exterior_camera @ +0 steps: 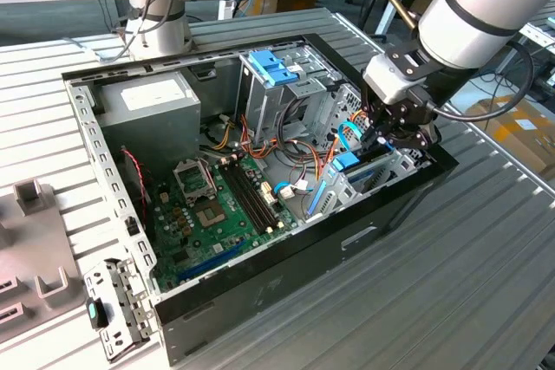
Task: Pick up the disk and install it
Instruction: 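Insert the first disk wire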
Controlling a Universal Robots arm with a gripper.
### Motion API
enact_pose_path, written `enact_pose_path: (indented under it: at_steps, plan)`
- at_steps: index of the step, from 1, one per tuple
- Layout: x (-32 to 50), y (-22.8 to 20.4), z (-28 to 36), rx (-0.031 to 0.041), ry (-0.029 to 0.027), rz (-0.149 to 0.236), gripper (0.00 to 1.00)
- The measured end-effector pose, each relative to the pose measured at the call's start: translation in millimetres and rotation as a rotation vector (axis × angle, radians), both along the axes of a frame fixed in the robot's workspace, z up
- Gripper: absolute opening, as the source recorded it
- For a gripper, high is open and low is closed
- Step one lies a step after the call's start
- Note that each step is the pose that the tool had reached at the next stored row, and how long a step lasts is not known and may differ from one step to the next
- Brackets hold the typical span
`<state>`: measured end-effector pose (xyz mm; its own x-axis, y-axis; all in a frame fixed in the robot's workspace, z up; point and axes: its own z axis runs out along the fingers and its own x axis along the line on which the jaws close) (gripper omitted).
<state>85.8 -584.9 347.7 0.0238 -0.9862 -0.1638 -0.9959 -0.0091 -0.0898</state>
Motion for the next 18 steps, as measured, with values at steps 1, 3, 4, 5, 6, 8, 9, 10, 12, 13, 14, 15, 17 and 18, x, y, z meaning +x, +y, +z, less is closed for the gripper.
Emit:
enact_pose_path:
  at_steps: [1,3,4,5,6,8,9,10,12,13,14,15,17,18]
  plan:
    - [0.0,0.0,0.0,0.0000,0.0000,0.000,0.16]
    - [-0.1,0.0,-1.0,0.0007,0.0000,0.000,0.16]
    - [-0.1,0.0,-1.4,0.0007,0.0000,0.000,0.16]
    - [-0.1,0.0,-1.7,0.0008,0.0000,0.000,0.16]
    - [-0.1,0.0,-2.0,0.0008,0.0000,0.000,0.16]
    - [-0.1,-0.1,-3.3,0.0008,0.0000,0.000,0.16]
    - [-0.1,-0.2,-4.2,0.0009,0.0000,0.000,0.16]
    - [-0.1,-0.3,-5.0,0.0008,0.0000,0.000,0.16]
    - [-0.1,-0.4,-6.3,0.0005,0.0000,0.000,0.16]
    - [-0.1,-0.4,-6.5,0.0005,0.0000,0.000,0.16]
    - [-0.1,-0.4,-6.6,0.0006,0.0000,0.000,0.16]
    - [-0.1,-0.4,-6.8,0.0008,0.0000,0.000,0.16]
    - [-0.1,-0.4,-6.8,0.0007,0.0000,0.000,0.16]
    - [-0.1,-0.4,-7.1,0.0007,0.0000,0.000,0.16]
